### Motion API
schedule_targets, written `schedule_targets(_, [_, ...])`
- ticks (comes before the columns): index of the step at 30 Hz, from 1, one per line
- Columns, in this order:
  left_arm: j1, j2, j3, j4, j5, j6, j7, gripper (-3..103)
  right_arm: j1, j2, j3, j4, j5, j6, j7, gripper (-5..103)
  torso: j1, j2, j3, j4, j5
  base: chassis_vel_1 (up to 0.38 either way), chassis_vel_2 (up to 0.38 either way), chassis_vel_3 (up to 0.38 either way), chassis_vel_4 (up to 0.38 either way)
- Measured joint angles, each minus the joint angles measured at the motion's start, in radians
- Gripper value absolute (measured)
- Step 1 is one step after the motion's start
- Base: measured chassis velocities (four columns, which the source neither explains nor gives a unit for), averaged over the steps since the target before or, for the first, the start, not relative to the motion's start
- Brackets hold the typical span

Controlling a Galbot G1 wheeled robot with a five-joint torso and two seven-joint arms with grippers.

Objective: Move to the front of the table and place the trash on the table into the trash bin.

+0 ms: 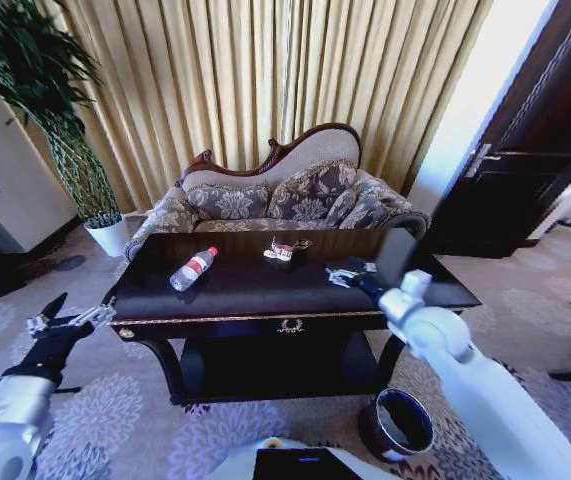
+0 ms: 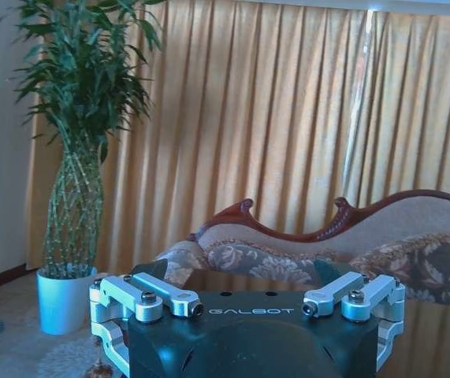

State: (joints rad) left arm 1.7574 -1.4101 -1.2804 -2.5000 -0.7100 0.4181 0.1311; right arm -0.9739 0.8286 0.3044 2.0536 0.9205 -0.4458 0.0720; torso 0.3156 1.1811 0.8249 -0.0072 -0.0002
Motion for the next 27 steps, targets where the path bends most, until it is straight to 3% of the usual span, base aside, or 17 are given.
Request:
schedule_targets(7, [0.009, -0.03, -0.02, 0.0, 0.0, -0.003, -0.002, 100, 0.244, 0.043, -0.246, -0.148, 0.005, -0.038, 0.049, 100, 0.0, 0.0, 0.0, -0.0002, 0.0004, 0.0, 0.0, 0.0, 0.0])
schedule_targets(13, [0.014, -0.034, -0.035, 0.0, -0.001, -0.003, -0.004, 100, 0.372, 0.102, -0.364, -0.219, 0.0, -0.073, 0.125, 100, 0.0, 0.0, 0.0, -0.0001, 0.0001, 0.0, 0.0, 0.0, 0.0])
schedule_targets(21, [0.014, -0.03, -0.035, 0.0, 0.0, -0.001, -0.009, 100, 0.433, 0.154, -0.412, -0.27, -0.027, -0.153, 0.257, 100, 0.0, 0.0, 0.0, -0.0003, 0.0002, 0.0, 0.0, 0.0, 0.0])
schedule_targets(27, [0.011, -0.028, -0.028, 0.0, -0.001, 0.0, -0.018, 100, 0.436, 0.175, -0.42, -0.292, -0.016, -0.173, 0.265, 100, 0.0, 0.0, 0.0, -0.0005, 0.0002, 0.0, 0.0, 0.0, 0.0])
